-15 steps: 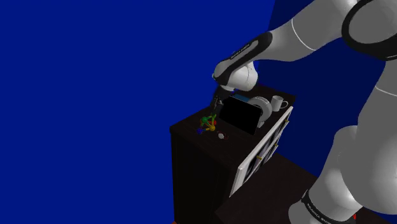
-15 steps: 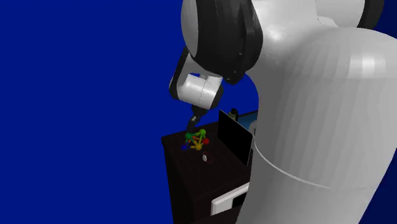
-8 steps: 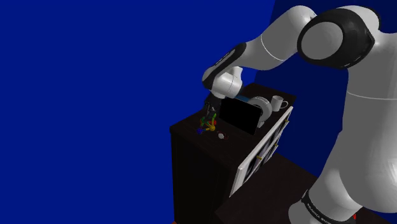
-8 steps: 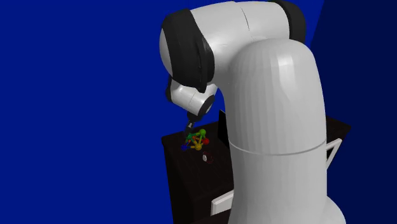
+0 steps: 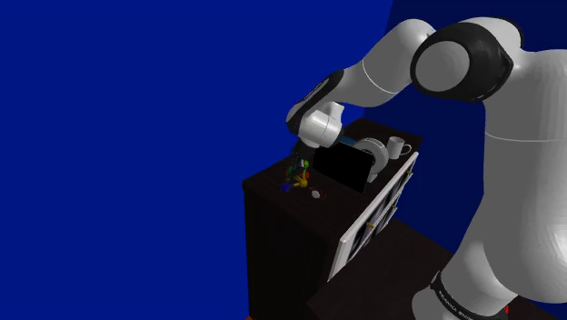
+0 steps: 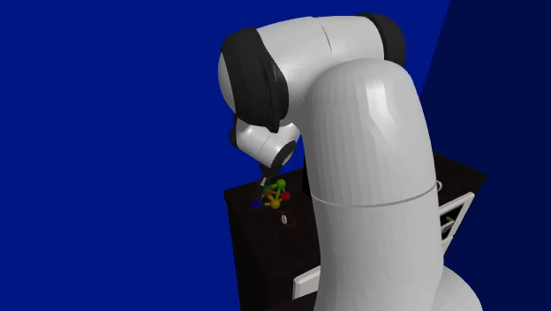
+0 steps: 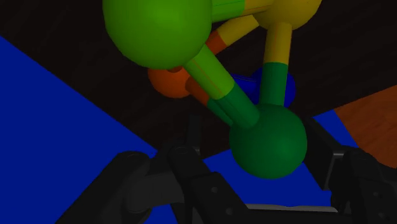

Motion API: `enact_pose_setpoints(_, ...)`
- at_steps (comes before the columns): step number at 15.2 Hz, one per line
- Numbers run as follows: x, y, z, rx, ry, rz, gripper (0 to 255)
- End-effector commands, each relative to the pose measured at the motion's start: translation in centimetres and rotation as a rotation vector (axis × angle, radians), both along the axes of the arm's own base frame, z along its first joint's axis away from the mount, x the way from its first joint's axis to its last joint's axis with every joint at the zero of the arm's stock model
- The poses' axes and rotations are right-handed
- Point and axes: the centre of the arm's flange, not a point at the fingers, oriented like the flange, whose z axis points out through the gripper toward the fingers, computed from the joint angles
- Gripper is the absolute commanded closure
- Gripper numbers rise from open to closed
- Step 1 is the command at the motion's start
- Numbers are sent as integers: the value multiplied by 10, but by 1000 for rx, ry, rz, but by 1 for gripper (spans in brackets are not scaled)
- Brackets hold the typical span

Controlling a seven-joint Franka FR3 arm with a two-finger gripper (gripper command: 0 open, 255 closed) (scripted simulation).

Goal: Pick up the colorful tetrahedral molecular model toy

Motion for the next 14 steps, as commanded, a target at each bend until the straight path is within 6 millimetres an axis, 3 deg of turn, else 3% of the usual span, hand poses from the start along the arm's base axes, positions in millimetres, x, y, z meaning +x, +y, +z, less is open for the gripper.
enact_pose_setpoints(1, 0, 0, -1, 0, 0, 0, 255)
enact_pose_setpoints(9, 0, 0, -1, 0, 0, 0, 255)
enact_pose_setpoints(14, 0, 0, 26, 0, 0, 0, 255)
